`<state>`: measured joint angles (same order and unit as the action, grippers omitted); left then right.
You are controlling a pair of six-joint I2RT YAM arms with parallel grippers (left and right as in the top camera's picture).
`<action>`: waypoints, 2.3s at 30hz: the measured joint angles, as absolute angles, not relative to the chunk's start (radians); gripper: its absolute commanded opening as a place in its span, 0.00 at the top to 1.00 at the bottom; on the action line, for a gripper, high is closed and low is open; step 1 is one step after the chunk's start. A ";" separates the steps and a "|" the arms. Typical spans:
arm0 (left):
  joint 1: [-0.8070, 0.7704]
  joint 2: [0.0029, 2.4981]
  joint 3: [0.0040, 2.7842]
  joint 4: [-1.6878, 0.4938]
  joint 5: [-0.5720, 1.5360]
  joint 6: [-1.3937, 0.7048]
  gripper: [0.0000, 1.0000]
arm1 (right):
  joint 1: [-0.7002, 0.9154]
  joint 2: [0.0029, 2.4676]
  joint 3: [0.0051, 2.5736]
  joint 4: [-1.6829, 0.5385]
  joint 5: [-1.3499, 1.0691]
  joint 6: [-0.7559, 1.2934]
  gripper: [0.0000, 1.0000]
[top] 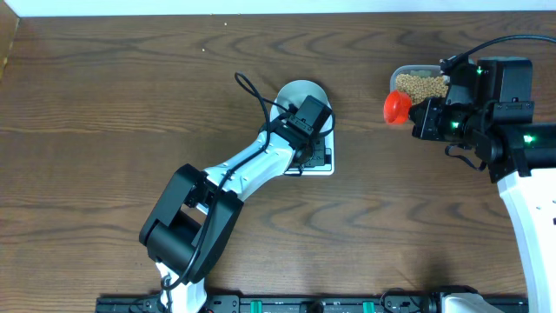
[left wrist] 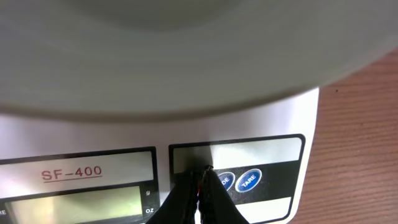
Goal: Scoop item into bowl and weigh 50g on scale
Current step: 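Move the left gripper to the scale buttons and press tare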
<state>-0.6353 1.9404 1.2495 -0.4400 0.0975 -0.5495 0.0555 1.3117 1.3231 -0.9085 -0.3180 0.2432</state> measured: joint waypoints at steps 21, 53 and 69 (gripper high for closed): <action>-0.645 1.935 1.227 -0.412 0.094 -0.619 0.93 | 0.056 1.312 1.323 -0.913 -0.318 0.243 0.99; -0.625 1.600 1.195 -0.485 0.184 -0.533 0.93 | 0.056 1.312 1.323 -0.915 -0.318 0.239 0.99; -0.604 1.536 1.195 -0.741 0.139 -0.200 0.93 | 0.056 1.312 1.323 -0.898 -0.317 0.208 0.99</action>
<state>-0.6037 1.5360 1.1946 -0.7414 0.1390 -0.1997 0.0555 1.3117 1.3231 -0.8978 -0.3168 0.2077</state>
